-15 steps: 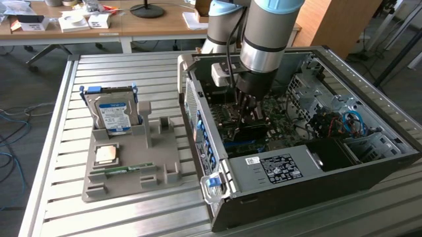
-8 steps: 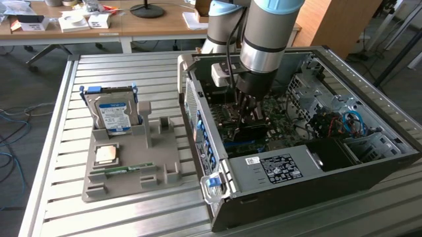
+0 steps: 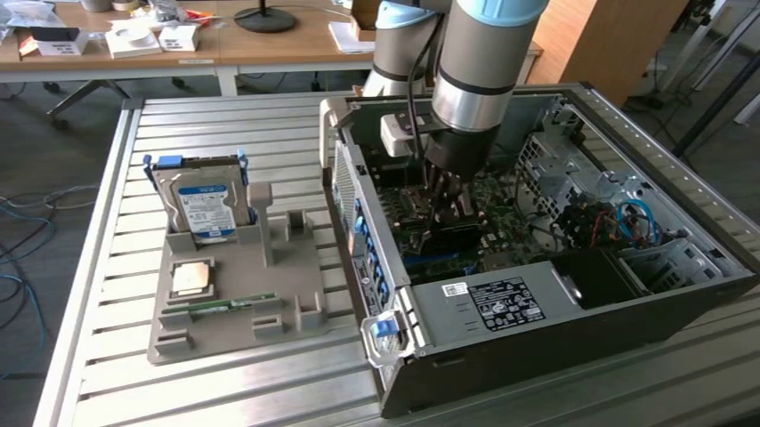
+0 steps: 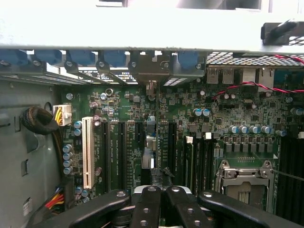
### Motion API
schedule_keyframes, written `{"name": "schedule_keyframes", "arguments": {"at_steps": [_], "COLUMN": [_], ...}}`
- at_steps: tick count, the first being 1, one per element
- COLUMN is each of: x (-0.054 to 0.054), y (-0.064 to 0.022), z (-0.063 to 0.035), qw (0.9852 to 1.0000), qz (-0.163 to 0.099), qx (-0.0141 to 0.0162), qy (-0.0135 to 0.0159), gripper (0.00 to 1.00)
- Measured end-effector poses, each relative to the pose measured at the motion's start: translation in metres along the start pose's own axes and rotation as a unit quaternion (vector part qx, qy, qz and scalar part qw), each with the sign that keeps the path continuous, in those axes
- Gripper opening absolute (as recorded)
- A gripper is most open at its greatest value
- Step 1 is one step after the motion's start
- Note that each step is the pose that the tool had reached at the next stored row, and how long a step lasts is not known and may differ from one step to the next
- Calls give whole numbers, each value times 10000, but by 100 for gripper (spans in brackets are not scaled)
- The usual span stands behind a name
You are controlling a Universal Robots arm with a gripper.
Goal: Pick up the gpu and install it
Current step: 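Press down on the gpu until it lock into place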
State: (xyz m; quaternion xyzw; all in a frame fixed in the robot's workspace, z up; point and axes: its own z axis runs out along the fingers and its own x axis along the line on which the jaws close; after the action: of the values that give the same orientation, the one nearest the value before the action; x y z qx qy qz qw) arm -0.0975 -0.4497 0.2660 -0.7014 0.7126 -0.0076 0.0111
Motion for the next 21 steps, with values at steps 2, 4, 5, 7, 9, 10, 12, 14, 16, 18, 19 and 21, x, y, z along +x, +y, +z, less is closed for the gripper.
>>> {"name": "schedule_keyframes", "arguments": {"at_steps": [2,4,5,7,9,10,12,14,16,18,19,21], "x": [0,1,1,0,1,1,-1,-1,0,0,0,2], "y": [1,1,1,0,1,1,0,1,2,1,1,5], "z": [6,7,8,12,17,17,22,32,32,32,34,45], "qw": [10000,10000,10000,10000,10000,10000,10000,10000,10000,10000,10000,10000], "qz": [0,0,0,0,0,0,0,1,1,1,1,-1], "qx": [-1,-1,-1,0,-1,-1,2,4,0,0,0,-2], "qy": [2,3,2,1,2,2,-4,-15,-14,-17,-18,-14], "gripper": [11,11,11,11,11,11,11,11,11,11,11,11]}}
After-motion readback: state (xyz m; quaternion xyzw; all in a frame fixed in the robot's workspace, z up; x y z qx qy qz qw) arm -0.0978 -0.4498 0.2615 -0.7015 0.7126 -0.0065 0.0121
